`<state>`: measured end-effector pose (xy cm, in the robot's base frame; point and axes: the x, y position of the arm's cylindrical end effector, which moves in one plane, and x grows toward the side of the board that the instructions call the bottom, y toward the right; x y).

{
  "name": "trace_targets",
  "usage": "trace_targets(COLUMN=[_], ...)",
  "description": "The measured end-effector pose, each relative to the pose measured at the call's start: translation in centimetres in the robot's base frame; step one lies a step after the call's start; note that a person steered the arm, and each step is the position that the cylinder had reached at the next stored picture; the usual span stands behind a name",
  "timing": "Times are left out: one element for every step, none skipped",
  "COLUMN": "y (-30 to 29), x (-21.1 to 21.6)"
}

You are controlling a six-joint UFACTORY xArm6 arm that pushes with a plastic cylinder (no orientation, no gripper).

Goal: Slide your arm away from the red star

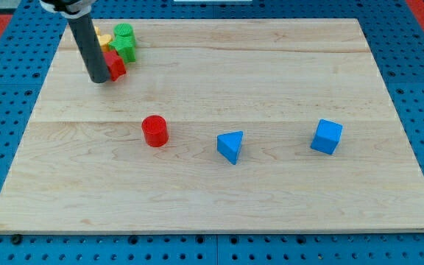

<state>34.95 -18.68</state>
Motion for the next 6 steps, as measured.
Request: trace_targets(y=[0.3,0.3,0.3,0.3,0.3,0.3], x=[1.5,4.5,6.5,7.9,9.1,9.2])
